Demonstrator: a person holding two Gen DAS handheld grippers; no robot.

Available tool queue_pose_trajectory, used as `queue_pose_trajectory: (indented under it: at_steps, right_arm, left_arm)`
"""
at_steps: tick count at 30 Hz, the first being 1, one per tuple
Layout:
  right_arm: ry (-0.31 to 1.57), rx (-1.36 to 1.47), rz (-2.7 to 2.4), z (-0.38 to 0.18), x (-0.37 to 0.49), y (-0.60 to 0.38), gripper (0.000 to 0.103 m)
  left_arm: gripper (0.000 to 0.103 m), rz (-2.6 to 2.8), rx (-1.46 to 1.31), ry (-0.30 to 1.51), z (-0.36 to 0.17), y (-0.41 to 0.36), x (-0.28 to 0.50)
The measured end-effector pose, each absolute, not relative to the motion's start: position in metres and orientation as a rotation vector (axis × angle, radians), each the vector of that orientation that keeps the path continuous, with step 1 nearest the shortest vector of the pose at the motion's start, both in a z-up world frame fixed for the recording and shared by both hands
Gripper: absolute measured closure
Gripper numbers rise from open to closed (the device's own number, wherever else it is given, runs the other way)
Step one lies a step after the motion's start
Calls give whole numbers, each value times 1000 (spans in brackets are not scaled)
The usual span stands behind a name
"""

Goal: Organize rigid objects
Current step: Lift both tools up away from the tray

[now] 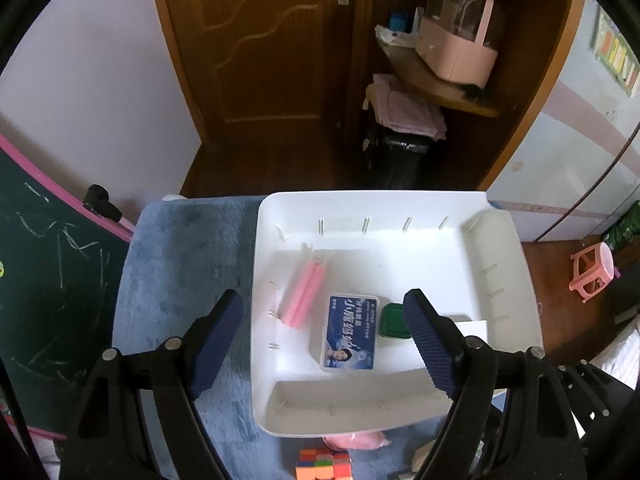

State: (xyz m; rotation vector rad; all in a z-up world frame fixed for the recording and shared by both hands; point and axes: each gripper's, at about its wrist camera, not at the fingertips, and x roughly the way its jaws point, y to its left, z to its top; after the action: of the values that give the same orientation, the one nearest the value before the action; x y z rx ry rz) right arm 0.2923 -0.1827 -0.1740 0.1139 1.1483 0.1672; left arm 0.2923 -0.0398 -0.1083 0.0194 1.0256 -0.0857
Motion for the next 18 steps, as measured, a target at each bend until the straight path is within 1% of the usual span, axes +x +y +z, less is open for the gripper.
queue_pose_trajectory:
  at_steps: [18]
  right_arm:
    - [1041, 62, 228, -107, 221, -200, 44]
  left_arm:
    - [19, -105, 6, 899, -41, -56, 217]
